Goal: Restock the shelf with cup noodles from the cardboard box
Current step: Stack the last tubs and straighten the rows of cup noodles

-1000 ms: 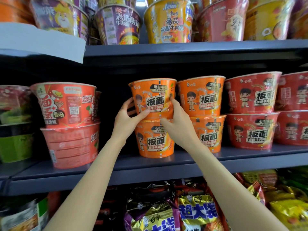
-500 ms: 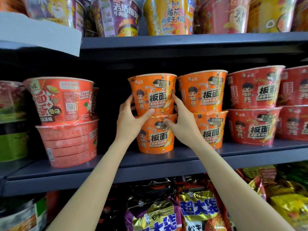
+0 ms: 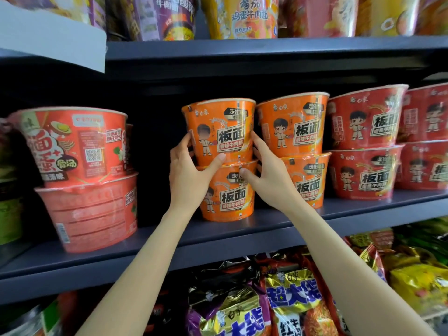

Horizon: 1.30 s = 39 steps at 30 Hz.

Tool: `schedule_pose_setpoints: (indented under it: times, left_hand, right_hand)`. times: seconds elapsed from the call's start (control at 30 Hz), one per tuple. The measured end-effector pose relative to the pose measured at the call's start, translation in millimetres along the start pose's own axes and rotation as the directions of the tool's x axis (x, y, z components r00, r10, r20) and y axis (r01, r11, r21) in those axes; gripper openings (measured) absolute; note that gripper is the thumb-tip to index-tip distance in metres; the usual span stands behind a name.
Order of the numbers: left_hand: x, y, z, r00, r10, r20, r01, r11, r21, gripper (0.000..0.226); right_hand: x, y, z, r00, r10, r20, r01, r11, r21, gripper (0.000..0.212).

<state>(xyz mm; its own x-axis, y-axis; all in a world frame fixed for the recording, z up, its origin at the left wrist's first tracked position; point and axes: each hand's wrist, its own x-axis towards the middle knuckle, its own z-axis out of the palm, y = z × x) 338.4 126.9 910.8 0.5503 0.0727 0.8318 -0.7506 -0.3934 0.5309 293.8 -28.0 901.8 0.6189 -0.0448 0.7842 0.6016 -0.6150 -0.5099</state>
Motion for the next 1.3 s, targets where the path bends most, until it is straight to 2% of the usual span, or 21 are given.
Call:
schedule_pose_setpoints:
  times: [0.17, 0.23, 0.3, 0.4, 0.5, 0.53, 0.6, 0.67, 0.7, 0.77, 0.83, 0.87, 0.97, 1.07, 1.13, 1.2, 1.23, 1.3]
  left_hand:
    - [-2.7, 6.0, -3.1, 0.999, -0.029, 0.044, 0.031, 0.998, -0.048, 0.079]
    - [-10.3, 10.2, -9.4, 0.997, -0.034, 0.064, 0.039, 0.997, -0.074, 0.075]
    - [-26.7, 14.8, -23.5, 0.997, 0.006, 0.075, -0.005, 1.0, -0.021, 0.07]
    - [-63.7, 19.9, -57.1, 0.972, 0.223, 0.073, -0.232, 0.962, 0.147, 0.06]
    - [-93.2, 14.9, -99.5, 0.868, 0.497, 0.018, -0.475, 0.818, 0.326, 0.04]
    - [-98.6, 11.1, -113.8, 0.833, 0.553, -0.031, -0.504, 0.78, 0.37, 0.033]
    - [-103.0, 1.7, -144.6, 0.806, 0.575, -0.142, -0.466, 0.764, 0.447, 0.027]
    - [-99.0, -10.0, -175.7, 0.844, 0.48, -0.24, -0.341, 0.825, 0.451, 0.027]
    - [-94.4, -14.3, -190.4, 0.891, 0.362, -0.276, -0.239, 0.888, 0.393, 0.03]
    - [-80.6, -18.8, -214.5, 0.961, -0.014, -0.278, 0.054, 0.989, 0.137, 0.04]
    - [-64.7, -26.0, -229.1, 0.924, -0.354, -0.143, 0.338, 0.933, -0.122, 0.05]
    - [-57.9, -31.0, -233.4, 0.898, -0.433, -0.08, 0.417, 0.895, -0.161, 0.054]
    - [-46.0, -39.1, -238.1, 0.867, -0.496, 0.054, 0.498, 0.856, -0.139, 0.066]
    - [-35.8, -46.3, -237.1, 0.847, -0.511, 0.148, 0.531, 0.829, -0.175, 0.068]
    - [-28.4, -50.5, -236.9, 0.84, -0.503, 0.203, 0.539, 0.815, -0.212, 0.057]
    - [-24.3, -54.8, -234.4, 0.845, -0.476, 0.242, 0.527, 0.816, -0.236, 0.022]
    - [-23.7, -55.6, -232.6, 0.863, -0.442, 0.245, 0.495, 0.838, -0.231, 0.017]
    - [-24.5, -62.2, -231.9, 0.893, -0.39, 0.225, 0.436, 0.873, -0.22, 0.028]
  right_hand:
    - [-2.3, -2.4, -6.8, 1.0, 0.013, 0.018, -0.011, 0.995, -0.094, 0.072]
    - [-11.6, -8.2, -10.1, 1.0, 0.007, -0.014, -0.009, 0.993, -0.119, 0.066]
    - [-27.0, -16.6, -12.5, 0.996, -0.055, -0.074, 0.043, 0.987, -0.155, 0.058]
    - [-55.8, -38.1, -14.2, 0.987, -0.136, -0.087, 0.12, 0.978, -0.169, 0.046]
    - [-83.4, -72.9, -10.4, 0.981, -0.194, 0.004, 0.194, 0.981, -0.02, 0.035]
    - [-90.8, -85.7, -8.2, 0.976, -0.217, 0.024, 0.217, 0.976, 0.024, 0.033]
    - [-100.5, -110.0, 0.5, 0.967, -0.251, 0.043, 0.248, 0.966, 0.074, 0.031]
    - [-101.6, -129.0, 12.9, 0.962, -0.269, 0.057, 0.263, 0.96, 0.094, 0.031]
    - [-99.4, -135.7, 20.6, 0.962, -0.261, 0.074, 0.254, 0.962, 0.099, 0.031]
    - [-91.2, -143.1, 38.3, 0.972, -0.201, 0.118, 0.189, 0.976, 0.111, 0.032]
    - [-80.0, -145.3, 58.5, 0.982, -0.107, 0.155, 0.082, 0.984, 0.159, 0.034]
    - [-73.9, -144.8, 70.0, 0.983, -0.051, 0.177, 0.02, 0.984, 0.177, 0.036]
    - [-57.8, -142.1, 107.6, 0.968, 0.069, 0.241, -0.104, 0.985, 0.135, 0.053]
    - [-51.7, -143.5, 141.5, 0.96, 0.098, 0.262, -0.139, 0.98, 0.143, 0.064]
    - [-50.8, -145.8, 158.6, 0.967, 0.096, 0.235, -0.139, 0.974, 0.178, 0.068]
    - [-50.3, -147.4, 169.2, 0.975, 0.095, 0.2, -0.138, 0.966, 0.217, 0.069]
    - [-49.8, -146.4, 172.0, 0.978, 0.095, 0.185, -0.135, 0.966, 0.221, 0.069]
    - [-48.5, -144.6, 172.0, 0.979, 0.106, 0.173, -0.14, 0.971, 0.194, 0.071]
